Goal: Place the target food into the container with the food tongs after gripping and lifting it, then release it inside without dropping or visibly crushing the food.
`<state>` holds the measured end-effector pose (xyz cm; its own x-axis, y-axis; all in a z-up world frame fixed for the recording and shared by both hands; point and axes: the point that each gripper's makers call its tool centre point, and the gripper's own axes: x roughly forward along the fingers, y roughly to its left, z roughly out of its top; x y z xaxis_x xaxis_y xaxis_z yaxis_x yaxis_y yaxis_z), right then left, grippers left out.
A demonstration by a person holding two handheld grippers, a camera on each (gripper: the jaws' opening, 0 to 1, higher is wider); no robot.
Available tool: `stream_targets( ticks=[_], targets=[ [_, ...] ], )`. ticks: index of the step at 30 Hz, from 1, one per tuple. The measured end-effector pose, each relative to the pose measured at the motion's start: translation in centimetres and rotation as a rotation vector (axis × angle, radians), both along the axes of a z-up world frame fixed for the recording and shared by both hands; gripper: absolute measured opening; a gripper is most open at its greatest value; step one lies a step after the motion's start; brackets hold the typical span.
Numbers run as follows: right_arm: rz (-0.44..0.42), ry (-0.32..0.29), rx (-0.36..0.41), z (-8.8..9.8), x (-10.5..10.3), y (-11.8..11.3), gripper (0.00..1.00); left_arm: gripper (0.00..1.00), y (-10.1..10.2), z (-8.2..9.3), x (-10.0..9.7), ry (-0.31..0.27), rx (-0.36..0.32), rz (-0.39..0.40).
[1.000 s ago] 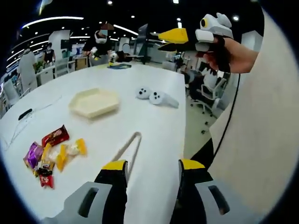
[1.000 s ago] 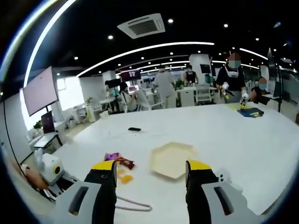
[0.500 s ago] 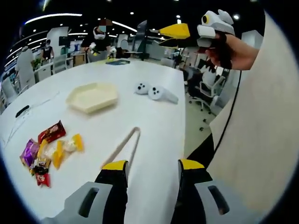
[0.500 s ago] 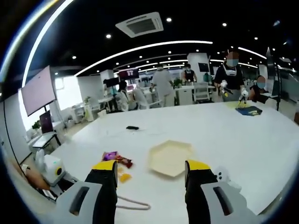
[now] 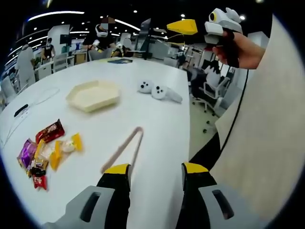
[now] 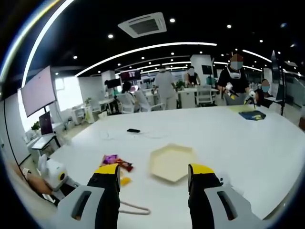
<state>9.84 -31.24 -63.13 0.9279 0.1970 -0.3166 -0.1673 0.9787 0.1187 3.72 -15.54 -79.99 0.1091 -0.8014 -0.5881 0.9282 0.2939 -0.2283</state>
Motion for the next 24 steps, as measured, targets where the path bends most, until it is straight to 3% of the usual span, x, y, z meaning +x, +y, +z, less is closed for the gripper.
stream_targets(
  ticks=[5, 11, 24],
  targets=[
    [-0.005, -0.029, 0.005, 0.8, 0.2, 0.1, 0.58, 0.42, -0.2, -0.2, 0.0, -0.002, 0.005, -0.003],
    [-0.019, 0.001, 0.014, -0.6, -0.7, 0.0, 0.57, 0.42, -0.2, -1.0, -0.5, 0.017, 0.04, -0.032],
    [-0.061, -0.014, 0.016, -0.2, -1.0, -1.8, 0.57, 0.41, -0.4, -2.4, -0.6, 0.035, 0.083, -0.047]
  ],
)
